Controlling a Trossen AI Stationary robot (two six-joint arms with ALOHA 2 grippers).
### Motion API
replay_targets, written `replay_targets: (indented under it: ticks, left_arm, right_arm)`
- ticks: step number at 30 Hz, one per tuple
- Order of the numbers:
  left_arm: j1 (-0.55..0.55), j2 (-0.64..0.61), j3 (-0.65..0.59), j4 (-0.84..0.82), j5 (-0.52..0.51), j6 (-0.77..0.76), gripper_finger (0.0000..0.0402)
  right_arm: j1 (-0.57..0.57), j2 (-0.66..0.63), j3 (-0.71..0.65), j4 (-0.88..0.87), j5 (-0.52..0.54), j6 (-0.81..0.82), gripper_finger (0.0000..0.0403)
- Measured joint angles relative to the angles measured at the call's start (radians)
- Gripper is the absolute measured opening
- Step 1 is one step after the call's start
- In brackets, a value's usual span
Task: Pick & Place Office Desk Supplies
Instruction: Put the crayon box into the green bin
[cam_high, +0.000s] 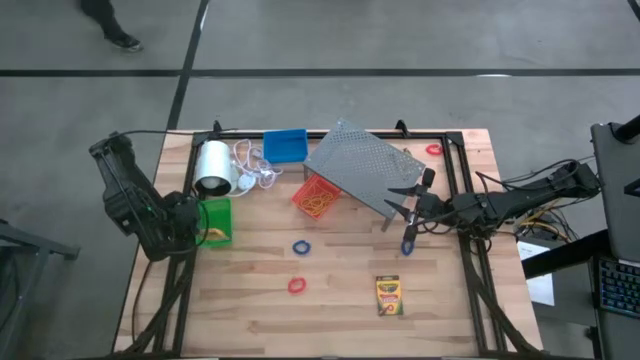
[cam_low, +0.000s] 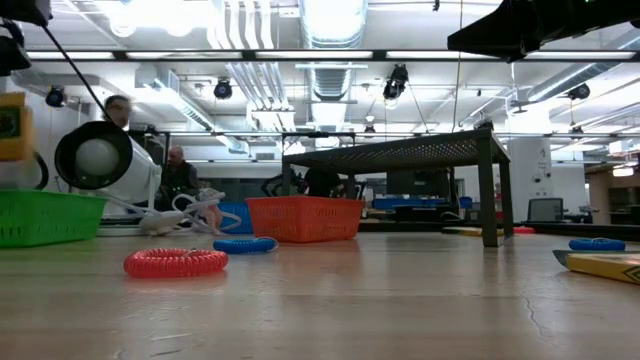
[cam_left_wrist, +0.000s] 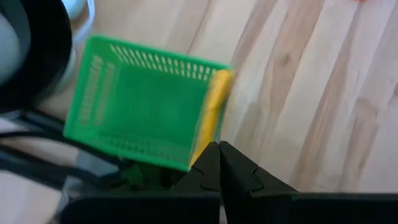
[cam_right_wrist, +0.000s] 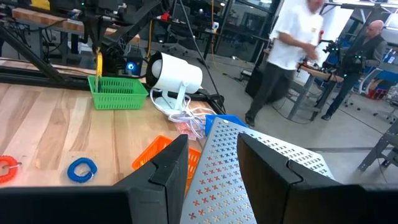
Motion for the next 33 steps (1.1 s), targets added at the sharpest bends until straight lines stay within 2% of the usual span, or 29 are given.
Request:
replay_targets:
  ticks: [5,16,33]
  left_arm:
    - [0.000,0.000,0.000,0.000,0.035,-0.017,0.0000]
    - [0.000,0.003,0.000,0.012,0.024,-0.066,0.0000]
    - [0.000,0.128,0.000,0.059,0.021,-0.058,0.0009]
  right_arm:
    - [0.000,0.000,0.000,0.000,0.000,0.000,0.0137]
    - [0.000,0.000,0.000,0.000,0.000,0.002,0.0137]
    - [0.000,0.000,0.000,0.000,0.000,0.000,0.0137]
